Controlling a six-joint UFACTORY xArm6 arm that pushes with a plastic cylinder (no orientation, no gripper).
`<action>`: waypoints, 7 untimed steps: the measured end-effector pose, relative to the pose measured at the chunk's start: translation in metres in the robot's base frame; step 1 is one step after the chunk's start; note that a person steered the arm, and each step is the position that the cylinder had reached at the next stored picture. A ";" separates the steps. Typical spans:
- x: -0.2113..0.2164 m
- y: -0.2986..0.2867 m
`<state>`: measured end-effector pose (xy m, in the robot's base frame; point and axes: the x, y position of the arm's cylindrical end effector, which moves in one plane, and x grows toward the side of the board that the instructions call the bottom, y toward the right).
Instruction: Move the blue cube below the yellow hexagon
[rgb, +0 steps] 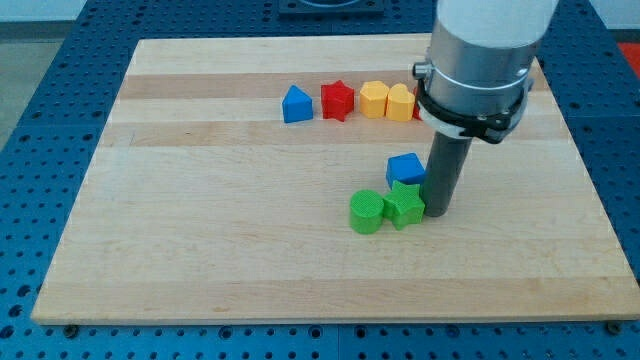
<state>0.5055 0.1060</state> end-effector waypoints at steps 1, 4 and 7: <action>-0.019 -0.001; -0.042 -0.009; -0.053 -0.026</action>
